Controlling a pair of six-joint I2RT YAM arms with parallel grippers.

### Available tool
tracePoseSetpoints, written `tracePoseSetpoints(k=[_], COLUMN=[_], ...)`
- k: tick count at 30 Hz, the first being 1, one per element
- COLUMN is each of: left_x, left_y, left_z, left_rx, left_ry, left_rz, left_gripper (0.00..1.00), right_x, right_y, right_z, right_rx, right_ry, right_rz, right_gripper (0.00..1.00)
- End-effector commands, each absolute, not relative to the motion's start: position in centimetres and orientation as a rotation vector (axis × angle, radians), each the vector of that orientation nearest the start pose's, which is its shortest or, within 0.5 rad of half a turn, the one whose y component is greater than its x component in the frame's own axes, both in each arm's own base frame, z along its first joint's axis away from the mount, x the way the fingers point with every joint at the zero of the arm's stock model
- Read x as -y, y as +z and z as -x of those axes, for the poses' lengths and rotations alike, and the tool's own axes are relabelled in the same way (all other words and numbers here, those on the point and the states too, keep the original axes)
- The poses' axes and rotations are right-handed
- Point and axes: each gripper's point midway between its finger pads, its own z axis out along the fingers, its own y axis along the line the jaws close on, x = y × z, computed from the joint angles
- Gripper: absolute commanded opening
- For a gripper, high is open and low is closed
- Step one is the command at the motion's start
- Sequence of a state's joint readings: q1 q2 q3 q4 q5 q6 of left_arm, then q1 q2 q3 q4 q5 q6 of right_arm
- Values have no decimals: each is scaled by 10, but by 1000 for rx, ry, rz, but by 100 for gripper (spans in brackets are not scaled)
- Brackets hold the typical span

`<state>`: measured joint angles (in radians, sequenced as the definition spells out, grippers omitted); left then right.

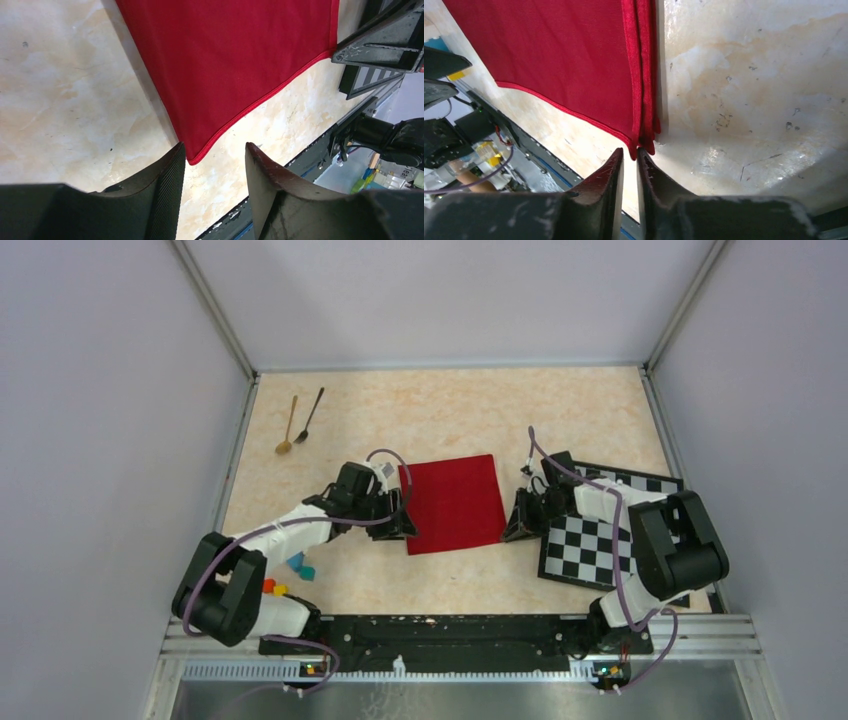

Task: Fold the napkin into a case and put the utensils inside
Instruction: Pick up the top corner of the square-folded napkin from the center of the board, then fold the top corner of the square-folded napkin at the center of the board.

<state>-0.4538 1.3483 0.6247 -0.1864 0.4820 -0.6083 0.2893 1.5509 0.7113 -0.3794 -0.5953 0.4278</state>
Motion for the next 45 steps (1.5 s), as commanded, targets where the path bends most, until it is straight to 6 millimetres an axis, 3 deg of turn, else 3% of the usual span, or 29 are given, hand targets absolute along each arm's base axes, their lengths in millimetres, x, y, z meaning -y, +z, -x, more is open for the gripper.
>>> tracePoseSetpoints(k=[1, 2, 3, 7, 12, 19, 20, 24, 30, 45], left_x=[215, 215, 216, 218, 214, 209, 209, 207, 206, 203], left_y=[50, 46, 42, 30, 22, 12, 12, 7, 3, -2], left_z=[-216, -215, -214, -209, -205, -202, -202, -199, -197, -195], left_rx=[-2656, -2669, -2686, -2722, -2745, -2763, -2763, -2774, -2783, -2793], left_ry=[-964, -964, -968, -993, -957, -926, -925, -909, -909, -882], left_rz=[12, 15, 15, 8, 15, 34, 37, 42, 47, 48], left_gripper=[50, 48, 46, 43, 37, 28, 27, 25, 21, 16], right_x=[-187, -190, -194, -219, -267, -358, -368, -395, -407, -411], right_y=[36, 40, 47, 64, 77, 99, 92, 94, 91, 71], right_z=[-233, -233, -236, -242, -263, -328, -336, -367, -382, -384], right_rx=[-2794, -2786, -2771, -2740, -2680, -2532, -2543, -2512, -2479, -2503], right_ry=[1018, 1033, 1048, 1118, 1277, 1475, 1485, 1522, 1546, 1560], right_rz=[-18, -12, 0, 77, 137, 183, 167, 156, 164, 188], right_gripper=[8, 1, 0, 0, 0, 0, 0, 0, 0, 0])
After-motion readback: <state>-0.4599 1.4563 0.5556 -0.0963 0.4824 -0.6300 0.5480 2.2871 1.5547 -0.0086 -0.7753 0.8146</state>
